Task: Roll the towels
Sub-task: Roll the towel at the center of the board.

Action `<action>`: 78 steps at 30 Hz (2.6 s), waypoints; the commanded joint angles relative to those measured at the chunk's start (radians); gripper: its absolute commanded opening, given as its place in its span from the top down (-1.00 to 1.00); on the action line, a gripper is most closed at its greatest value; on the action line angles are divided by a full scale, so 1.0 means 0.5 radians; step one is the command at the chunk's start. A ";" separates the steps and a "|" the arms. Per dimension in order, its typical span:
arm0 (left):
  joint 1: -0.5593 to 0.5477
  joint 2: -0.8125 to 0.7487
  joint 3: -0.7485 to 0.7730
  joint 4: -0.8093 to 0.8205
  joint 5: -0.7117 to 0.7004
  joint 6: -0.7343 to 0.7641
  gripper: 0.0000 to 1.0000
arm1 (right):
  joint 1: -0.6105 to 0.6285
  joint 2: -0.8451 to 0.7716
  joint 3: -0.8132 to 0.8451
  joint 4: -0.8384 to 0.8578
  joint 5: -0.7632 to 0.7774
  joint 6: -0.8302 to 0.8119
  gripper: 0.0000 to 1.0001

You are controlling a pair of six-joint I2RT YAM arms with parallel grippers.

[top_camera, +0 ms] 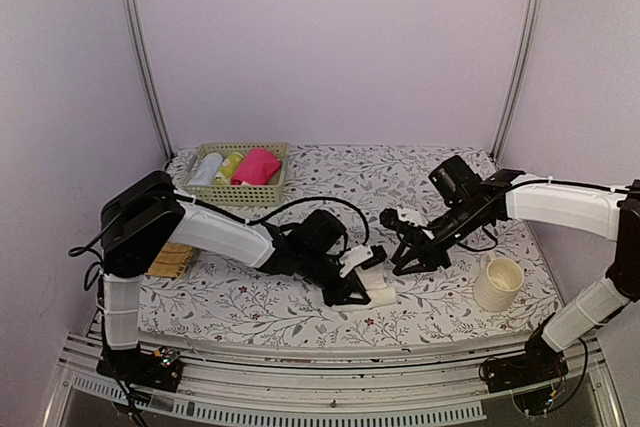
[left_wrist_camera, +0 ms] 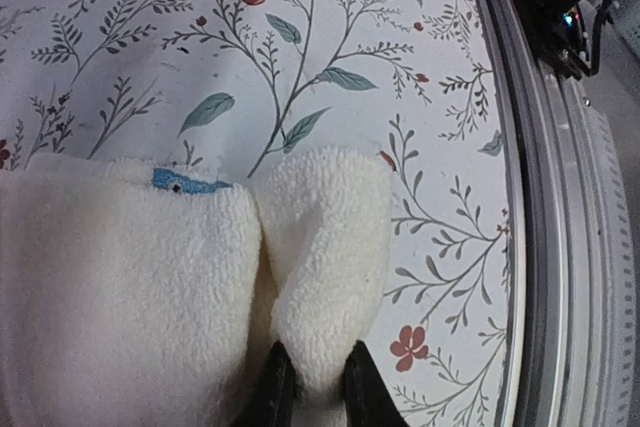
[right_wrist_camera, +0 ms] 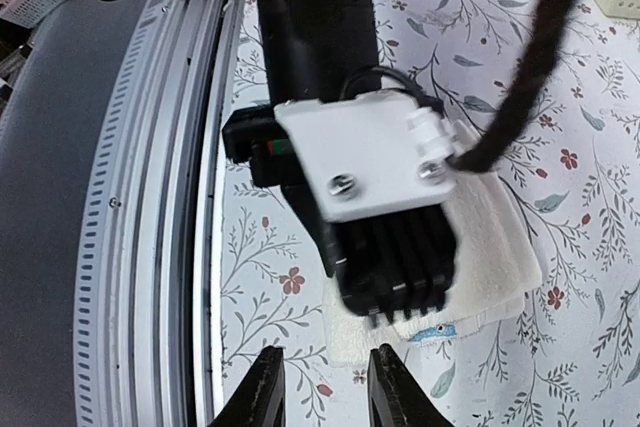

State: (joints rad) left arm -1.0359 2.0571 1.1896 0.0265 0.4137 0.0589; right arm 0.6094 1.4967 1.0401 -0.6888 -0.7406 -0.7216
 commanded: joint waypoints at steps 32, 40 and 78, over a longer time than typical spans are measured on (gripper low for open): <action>0.401 0.399 0.083 -0.209 0.940 -0.685 0.80 | 0.746 0.487 -0.489 1.067 1.396 -0.260 0.31; 0.451 0.205 -0.023 -0.090 0.797 -0.655 0.36 | 0.745 0.561 -0.446 0.908 1.369 -0.296 0.90; -0.370 -0.702 -0.840 0.634 -0.896 0.563 -0.02 | 0.176 1.461 0.770 -0.637 -0.499 -0.112 0.94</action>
State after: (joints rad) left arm -1.2049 1.6386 0.6964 0.3450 -0.0135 0.2283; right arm 0.7010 2.1773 1.4094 -0.9604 -0.9817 -0.7563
